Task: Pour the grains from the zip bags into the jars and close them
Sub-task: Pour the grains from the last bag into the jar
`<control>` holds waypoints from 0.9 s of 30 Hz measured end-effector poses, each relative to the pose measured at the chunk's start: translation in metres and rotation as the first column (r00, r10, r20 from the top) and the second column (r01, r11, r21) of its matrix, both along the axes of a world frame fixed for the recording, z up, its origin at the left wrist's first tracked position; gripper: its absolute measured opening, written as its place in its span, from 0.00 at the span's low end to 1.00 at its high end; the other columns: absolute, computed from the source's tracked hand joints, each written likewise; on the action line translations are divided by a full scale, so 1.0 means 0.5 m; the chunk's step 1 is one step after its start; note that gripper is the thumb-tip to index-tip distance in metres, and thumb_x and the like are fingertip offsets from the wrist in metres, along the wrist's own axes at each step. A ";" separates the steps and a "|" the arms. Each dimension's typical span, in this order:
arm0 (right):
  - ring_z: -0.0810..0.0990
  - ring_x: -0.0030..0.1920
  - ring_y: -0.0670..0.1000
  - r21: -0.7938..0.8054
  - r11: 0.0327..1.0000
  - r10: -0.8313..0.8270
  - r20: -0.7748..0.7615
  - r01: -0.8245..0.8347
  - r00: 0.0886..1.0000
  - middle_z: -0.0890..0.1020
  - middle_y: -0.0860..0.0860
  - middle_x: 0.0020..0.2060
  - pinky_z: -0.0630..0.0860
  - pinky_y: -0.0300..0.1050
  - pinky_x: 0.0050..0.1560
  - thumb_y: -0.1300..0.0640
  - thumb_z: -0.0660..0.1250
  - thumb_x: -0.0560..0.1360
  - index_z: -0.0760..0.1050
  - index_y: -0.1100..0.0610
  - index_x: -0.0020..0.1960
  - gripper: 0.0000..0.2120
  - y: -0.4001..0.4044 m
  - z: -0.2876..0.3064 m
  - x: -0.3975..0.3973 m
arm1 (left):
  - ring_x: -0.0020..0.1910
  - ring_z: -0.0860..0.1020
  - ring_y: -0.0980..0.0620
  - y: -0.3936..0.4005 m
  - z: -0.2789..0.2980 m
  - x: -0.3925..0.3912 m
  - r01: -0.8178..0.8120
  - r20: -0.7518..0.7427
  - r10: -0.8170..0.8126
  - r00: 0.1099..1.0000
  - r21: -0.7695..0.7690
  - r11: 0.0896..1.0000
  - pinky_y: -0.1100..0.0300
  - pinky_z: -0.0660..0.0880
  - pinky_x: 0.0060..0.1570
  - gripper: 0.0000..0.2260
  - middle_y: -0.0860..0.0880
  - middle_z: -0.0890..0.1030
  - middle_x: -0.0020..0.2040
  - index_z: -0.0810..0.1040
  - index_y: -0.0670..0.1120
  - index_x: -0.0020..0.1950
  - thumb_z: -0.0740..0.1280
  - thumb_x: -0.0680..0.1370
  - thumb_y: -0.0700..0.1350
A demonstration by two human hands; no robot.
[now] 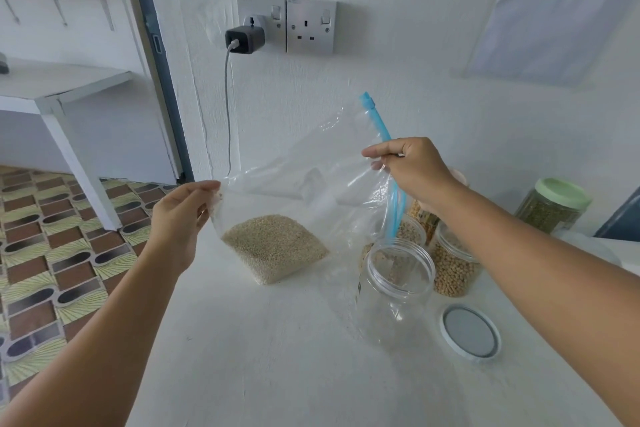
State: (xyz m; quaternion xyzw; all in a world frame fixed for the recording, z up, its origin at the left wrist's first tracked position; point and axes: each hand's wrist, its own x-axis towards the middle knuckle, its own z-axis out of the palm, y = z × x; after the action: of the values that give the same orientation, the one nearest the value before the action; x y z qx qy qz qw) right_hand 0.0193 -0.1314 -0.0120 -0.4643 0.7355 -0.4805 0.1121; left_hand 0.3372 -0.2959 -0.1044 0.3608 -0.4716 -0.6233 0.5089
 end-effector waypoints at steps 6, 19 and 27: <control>0.85 0.52 0.47 0.011 1.000 -0.004 0.003 0.004 1.000 0.88 0.47 0.46 0.80 0.51 0.65 0.65 0.64 0.82 0.88 0.43 0.49 0.20 -0.008 -0.001 -0.005 | 0.41 0.75 0.50 -0.019 -0.007 0.008 -0.036 0.118 0.043 0.992 -0.063 0.997 0.52 0.74 0.57 0.12 0.46 0.83 0.44 0.88 0.49 0.45 0.70 0.79 0.33; 0.86 0.50 0.44 0.018 1.000 -0.023 -0.001 0.023 1.000 0.88 0.47 0.47 0.79 0.47 0.66 0.67 0.63 0.82 0.87 0.45 0.51 0.20 -0.008 -0.003 -0.005 | 0.59 0.84 0.42 -0.013 0.002 0.008 -0.060 0.088 0.067 0.994 -0.075 0.995 0.44 0.77 0.68 0.08 0.44 0.87 0.55 0.86 0.48 0.56 0.74 0.79 0.39; 0.86 0.49 0.43 -0.002 0.998 -0.055 0.016 0.055 0.998 0.87 0.46 0.46 0.80 0.44 0.64 0.67 0.63 0.83 0.87 0.47 0.51 0.19 -0.009 -0.002 0.005 | 0.47 0.81 0.46 0.000 0.001 -0.004 -0.190 0.060 0.198 0.978 -0.119 0.974 0.49 0.78 0.56 0.12 0.49 0.84 0.41 0.76 0.51 0.48 0.76 0.77 0.37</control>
State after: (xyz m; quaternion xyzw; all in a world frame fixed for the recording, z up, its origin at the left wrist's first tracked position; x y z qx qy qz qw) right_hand 0.0220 -0.1357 -0.0131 -0.4402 0.7465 -0.4879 0.1043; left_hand 0.3353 -0.2959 -0.1037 0.3979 -0.4865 -0.5295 0.5698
